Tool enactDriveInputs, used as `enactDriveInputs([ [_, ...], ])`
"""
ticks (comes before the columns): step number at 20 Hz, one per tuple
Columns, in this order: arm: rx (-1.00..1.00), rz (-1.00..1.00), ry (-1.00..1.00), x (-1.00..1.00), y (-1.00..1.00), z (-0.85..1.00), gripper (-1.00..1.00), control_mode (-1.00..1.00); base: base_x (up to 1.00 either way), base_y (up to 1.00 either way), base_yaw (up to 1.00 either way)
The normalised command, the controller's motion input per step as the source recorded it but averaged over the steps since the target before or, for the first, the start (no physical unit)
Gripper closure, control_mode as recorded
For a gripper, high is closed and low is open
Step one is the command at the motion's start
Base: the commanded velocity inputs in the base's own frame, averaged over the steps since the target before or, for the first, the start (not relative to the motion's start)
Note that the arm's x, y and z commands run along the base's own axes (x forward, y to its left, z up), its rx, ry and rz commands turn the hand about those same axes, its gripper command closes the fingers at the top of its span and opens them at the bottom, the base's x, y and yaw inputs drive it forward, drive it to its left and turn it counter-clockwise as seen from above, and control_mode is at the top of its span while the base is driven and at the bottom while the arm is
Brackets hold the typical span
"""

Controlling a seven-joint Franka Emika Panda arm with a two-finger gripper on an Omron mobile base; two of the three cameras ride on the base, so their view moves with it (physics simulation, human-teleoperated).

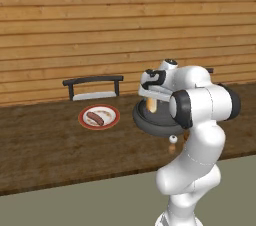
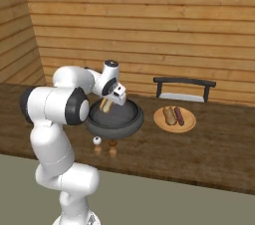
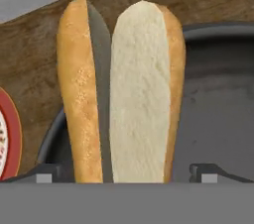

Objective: Place one bun and one sausage from the bowl on each plate.

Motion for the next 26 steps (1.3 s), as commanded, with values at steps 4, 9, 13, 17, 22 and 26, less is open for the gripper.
enactDriveInputs([
  [4, 0.01, 0.00, -0.02, 0.00, 0.08, -0.50, -1.00, -1.00, 0.00, 0.00, 0.00],
  [9, 0.00, 0.00, 0.00, 0.00, 0.16, -0.26, -1.00, -1.00, 0.00, 0.00, 0.00],
  [13, 0.00, 0.00, 0.02, 0.00, 0.11, -0.04, 1.00, -1.00, 0.00, 0.00, 0.00],
  [17, 0.00, 0.00, 0.06, 0.00, 0.03, 0.00, 1.00, -1.00, 0.00, 0.00, 0.00],
  [22, 0.00, 0.00, 0.01, -0.09, 0.00, 0.09, 1.00, -1.00, 0.00, 0.00, 0.00],
  [26, -0.05, 0.03, -0.01, -0.46, 0.24, 0.95, 1.00, -1.00, 0.00, 0.00, 0.00],
])
